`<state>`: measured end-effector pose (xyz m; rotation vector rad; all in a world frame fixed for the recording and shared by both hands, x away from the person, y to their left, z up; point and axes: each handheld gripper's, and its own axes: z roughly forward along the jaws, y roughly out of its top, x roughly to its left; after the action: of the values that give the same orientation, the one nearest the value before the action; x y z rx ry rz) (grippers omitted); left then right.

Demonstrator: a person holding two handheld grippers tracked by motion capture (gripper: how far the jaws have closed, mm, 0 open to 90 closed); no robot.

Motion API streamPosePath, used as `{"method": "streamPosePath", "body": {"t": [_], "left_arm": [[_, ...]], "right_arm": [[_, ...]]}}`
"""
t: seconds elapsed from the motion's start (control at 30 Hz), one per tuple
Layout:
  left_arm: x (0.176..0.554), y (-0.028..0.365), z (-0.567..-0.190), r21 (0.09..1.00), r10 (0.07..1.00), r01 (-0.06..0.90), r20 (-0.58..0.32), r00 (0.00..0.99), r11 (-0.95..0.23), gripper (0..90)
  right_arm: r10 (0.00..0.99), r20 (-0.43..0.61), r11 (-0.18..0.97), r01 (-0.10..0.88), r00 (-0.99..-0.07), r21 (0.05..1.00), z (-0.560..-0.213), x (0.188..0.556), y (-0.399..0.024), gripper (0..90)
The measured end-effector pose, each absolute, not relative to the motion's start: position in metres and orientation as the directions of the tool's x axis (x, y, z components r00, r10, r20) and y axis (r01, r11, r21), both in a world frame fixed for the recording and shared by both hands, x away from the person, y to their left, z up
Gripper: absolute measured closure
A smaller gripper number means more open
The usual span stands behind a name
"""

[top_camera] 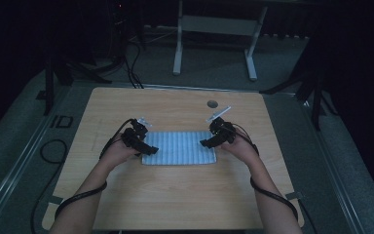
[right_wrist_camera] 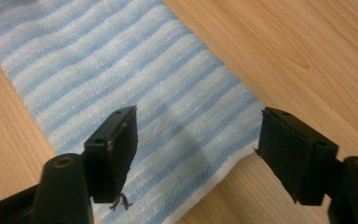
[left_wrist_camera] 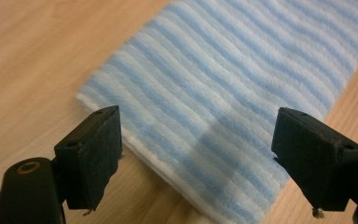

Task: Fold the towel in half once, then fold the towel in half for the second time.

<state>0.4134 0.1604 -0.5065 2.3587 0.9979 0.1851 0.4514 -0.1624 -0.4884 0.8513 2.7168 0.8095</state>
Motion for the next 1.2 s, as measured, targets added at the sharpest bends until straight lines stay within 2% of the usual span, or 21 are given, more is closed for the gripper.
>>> {"method": "streamPosePath", "body": {"t": [0.03,0.1,0.4,0.47,0.67,0.73,0.97,1.2], "left_arm": [[0.413,0.164,-0.504,0.568,0.719,0.626,-0.082,0.69,-0.535,15.2],[0.412,0.168,-0.504,0.587,0.738,0.631,-0.082,0.67,-0.508,15.2],[0.403,0.178,-0.504,0.629,0.767,0.616,-0.05,0.64,-0.474,12.6],[0.397,0.179,-0.508,0.642,0.773,0.605,-0.029,0.634,-0.471,7.1],[0.378,0.186,-0.518,0.684,0.783,0.58,-0.021,0.622,-0.442,6.5],[0.372,0.19,-0.52,0.697,0.786,0.577,-0.03,0.617,-0.427,1.3],[0.351,0.208,-0.527,0.756,0.81,0.547,-0.039,0.585,-0.359,1.3],[0.335,0.222,-0.534,0.782,0.819,0.536,-0.059,0.571,-0.317,1.4]], "right_arm": [[0.567,-0.003,0.683,0.469,-0.823,0.561,-0.488,0.45,-0.163,18.4],[0.549,0.013,0.686,0.459,-0.836,0.565,-0.489,0.449,-0.164,13.5],[0.552,0.005,0.667,0.446,-0.834,0.597,-0.491,0.443,-0.161,13.3],[0.566,-0.007,0.641,0.435,-0.824,0.633,-0.491,0.441,-0.162,13.3],[0.588,0.018,0.571,0.43,-0.809,0.699,-0.497,0.435,-0.169,13.5],[0.589,0.017,0.567,0.428,-0.808,0.704,-0.502,0.433,-0.172,13.5],[0.591,0.01,0.578,0.432,-0.807,0.693,-0.524,0.424,-0.181,12.5],[0.605,0.013,0.558,0.436,-0.796,0.706,-0.53,0.411,-0.199,12.6]]}}
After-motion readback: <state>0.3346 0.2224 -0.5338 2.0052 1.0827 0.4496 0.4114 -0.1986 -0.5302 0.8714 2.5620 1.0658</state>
